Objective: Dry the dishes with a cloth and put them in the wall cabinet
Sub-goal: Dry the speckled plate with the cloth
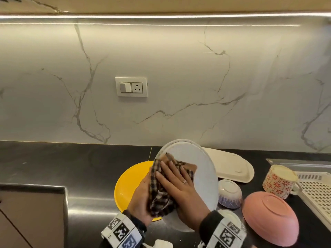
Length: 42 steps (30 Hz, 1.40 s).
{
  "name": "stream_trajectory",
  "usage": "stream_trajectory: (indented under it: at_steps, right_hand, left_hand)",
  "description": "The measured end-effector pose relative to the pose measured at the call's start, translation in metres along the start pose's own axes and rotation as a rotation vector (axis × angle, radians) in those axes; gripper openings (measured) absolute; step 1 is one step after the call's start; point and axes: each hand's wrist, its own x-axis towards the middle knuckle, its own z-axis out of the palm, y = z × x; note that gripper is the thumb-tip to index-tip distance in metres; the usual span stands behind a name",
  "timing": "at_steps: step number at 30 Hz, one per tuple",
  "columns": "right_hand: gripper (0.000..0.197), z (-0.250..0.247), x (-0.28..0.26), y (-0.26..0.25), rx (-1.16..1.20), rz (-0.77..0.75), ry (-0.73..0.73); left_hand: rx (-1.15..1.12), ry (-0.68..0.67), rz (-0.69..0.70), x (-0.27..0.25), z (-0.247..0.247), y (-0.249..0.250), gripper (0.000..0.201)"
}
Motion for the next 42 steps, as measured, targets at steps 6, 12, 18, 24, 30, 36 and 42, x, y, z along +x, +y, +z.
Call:
stream_trajectory:
  at_steps: [6,12,18,24,30,36,42]
  right_hand:
    - [0.061,-0.008,0.022,0.029,0.082,0.155,0.011]
    - [0.072,-0.033,0.004,0.074,0.377,0.508,0.074]
    - [0.069,-0.009,-0.053,0.029,0.655,0.562,0.193]
    - [0.055,0.021,-0.065,-0.014,0.028,0.161,0.115]
    - [0.064,0.010,-0.016,-0.017,-0.131,-0.054,-0.097]
    - [0.076,-0.014,0.015,0.024,0.183,0.337,-0.041]
    - [0.071,-0.003,-0.029,0.032,0.326,0.475,0.061]
  left_hand:
    - [0.195,-0.015,0.141,-0.005,-0.005,-0.001,0.078]
    - [0.279,0.037,0.238,-0.015,-0.006,0.015,0.092]
    - [0.220,0.029,0.230,-0.014,0.003,0.029,0.108]
    - [0.176,0.084,0.216,-0.009,0.009,0.025,0.100]
    - [0.401,0.200,0.220,-0.011,0.014,0.015,0.092]
    - [0.318,0.130,0.269,-0.017,0.016,0.018,0.097]
    - [0.277,0.249,0.350,-0.013,0.006,0.031,0.100]
